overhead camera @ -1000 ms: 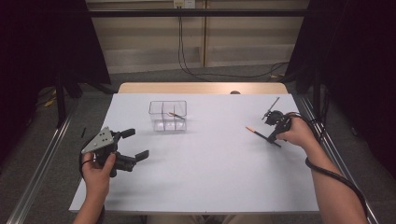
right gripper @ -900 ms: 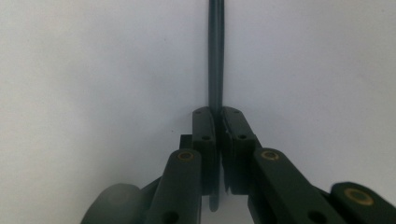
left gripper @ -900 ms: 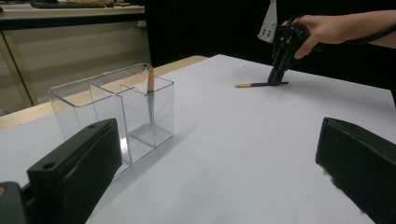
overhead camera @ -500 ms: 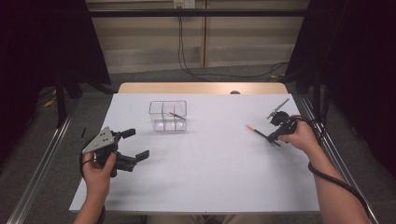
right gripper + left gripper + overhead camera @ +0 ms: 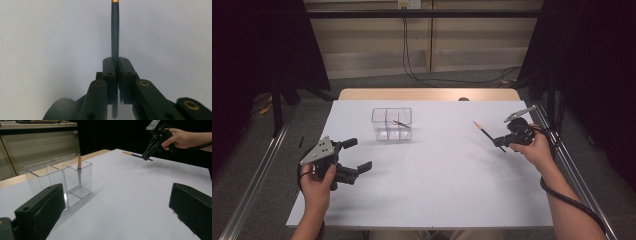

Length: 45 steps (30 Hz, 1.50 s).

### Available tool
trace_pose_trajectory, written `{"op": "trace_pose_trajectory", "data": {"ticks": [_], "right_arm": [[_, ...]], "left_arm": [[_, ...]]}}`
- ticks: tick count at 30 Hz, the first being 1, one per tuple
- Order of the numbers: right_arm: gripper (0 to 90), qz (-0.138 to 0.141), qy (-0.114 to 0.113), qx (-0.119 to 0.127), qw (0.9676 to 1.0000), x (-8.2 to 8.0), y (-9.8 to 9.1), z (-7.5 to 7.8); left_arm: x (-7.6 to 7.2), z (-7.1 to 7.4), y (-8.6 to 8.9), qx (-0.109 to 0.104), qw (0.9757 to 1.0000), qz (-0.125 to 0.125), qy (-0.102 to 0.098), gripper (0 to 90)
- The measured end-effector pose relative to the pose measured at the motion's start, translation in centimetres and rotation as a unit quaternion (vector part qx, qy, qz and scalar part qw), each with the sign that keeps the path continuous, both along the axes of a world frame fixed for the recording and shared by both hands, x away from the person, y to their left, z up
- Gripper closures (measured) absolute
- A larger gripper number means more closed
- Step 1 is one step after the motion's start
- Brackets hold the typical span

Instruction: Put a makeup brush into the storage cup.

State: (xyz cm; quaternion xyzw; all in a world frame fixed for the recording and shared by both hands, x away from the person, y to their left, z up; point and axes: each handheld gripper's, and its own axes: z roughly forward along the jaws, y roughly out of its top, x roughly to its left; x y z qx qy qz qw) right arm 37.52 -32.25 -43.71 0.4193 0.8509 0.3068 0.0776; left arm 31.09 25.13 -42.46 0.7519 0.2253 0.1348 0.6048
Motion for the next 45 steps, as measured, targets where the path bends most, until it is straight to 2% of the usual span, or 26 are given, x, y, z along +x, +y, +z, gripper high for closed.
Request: {"op": "trace_pose_trajectory", "data": {"ticks": [4, 8, 10, 15, 20, 25, 28, 30, 35, 40, 42, 45], "right_arm": [[84.9, -0.005, -0.027, 0.025, 0.9993, -0.5, 0.1, 0.3], [84.9, -0.013, -0.053, 0.057, 0.9969, -1.2, 0.1, 0.5], [84.9, -0.016, -0.068, 0.078, 0.9945, -1.5, 0.0, 0.6], [84.9, -0.02, -0.088, 0.132, 0.9871, -2.2, 0.0, 0.5], [84.9, -0.019, -0.1, 0.157, 0.9823, -2.9, 0.2, 0.3], [84.9, -0.012, -0.121, 0.184, 0.9755, -3.5, 0.8, 0.1], [84.9, -0.01, -0.133, 0.205, 0.9696, -3.8, 1.2, 0.1], [84.9, -0.007, -0.138, 0.226, 0.9644, -3.9, 1.4, 0.0], [84.9, 0.0, -0.153, 0.249, 0.9565, -4.2, 1.9, 0.0], [84.9, 0.009, -0.161, 0.262, 0.9515, -4.5, 2.5, -0.1], [84.9, 0.013, -0.162, 0.262, 0.9512, -4.6, 2.8, -0.2], [84.9, 0.017, -0.166, 0.273, 0.9474, -4.8, 3.2, -0.1]], "left_arm": [[0.0, 0.0, -0.1, -0.001, 1.0, 0.001, 0.001, 0.3], [0.0, 0.0, -0.1, 0.002, 1.0, -0.002, -0.001, 0.3], [0.0, 0.0, -0.2, 0.002, 1.0, -0.003, -0.001, 0.3], [-0.1, 0.0, -0.2, -0.003, 1.0, -0.001, 0.0, 0.2], [0.0, 0.0, -0.4, -0.002, 1.0, -0.002, -0.001, 0.3], [0.0, 0.0, -0.6, -0.003, 1.0, -0.003, 0.001, 0.3], [0.0, 0.0, -0.6, -0.004, 1.0, -0.004, 0.0, 0.3], [0.0, 0.0, -0.6, -0.006, 1.0, -0.004, 0.001, 0.3], [0.1, -0.2, -0.7, -0.006, 1.0, -0.005, 0.006, 0.3], [0.2, -0.3, -1.0, -0.008, 0.9999, -0.006, 0.007, 0.3], [0.2, -0.3, -1.0, -0.009, 0.9999, -0.006, 0.007, 0.2], [0.3, -0.3, -1.1, -0.009, 0.9999, -0.006, 0.008, 0.3]]}}
